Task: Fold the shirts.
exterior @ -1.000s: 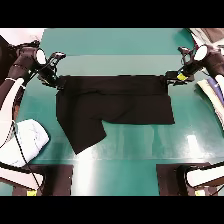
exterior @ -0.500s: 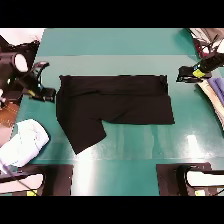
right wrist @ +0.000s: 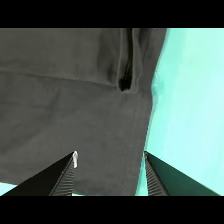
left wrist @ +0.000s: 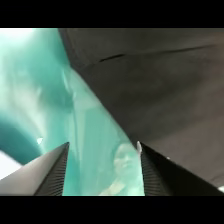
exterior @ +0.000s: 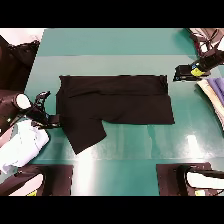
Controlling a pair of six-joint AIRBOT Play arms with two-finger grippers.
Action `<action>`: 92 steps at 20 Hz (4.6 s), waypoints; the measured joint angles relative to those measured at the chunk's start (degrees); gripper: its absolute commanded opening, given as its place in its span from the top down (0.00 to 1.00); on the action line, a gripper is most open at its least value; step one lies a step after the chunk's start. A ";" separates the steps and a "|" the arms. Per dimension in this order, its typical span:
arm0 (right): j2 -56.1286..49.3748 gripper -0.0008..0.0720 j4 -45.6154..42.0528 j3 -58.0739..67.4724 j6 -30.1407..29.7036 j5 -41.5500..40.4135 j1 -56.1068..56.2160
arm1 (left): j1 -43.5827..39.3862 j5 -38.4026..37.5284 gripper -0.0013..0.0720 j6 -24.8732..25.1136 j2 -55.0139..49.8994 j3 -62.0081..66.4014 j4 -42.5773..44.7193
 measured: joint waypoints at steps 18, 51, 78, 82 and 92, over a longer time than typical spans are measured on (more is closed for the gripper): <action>0.11 0.31 -0.02 0.00 -0.46 3.56 0.35 | -1.75 1.33 0.30 0.81 0.98 -9.35 -13.25; 7.58 0.62 12.48 -44.11 -4.13 -15.74 -12.52 | -1.77 6.91 0.95 5.66 1.36 -9.44 -17.84; 28.65 0.97 17.40 -40.76 -6.67 -1.84 -26.47 | -1.81 -1.99 0.95 5.97 18.56 7.58 -20.28; 20.83 0.97 18.88 -33.31 -6.51 -5.09 -24.44 | -1.81 4.57 0.95 7.91 8.15 14.19 -19.21; -1.60 0.97 17.59 -15.08 -4.92 -12.57 -15.89 | -1.81 20.74 0.95 11.91 -13.79 25.16 -19.17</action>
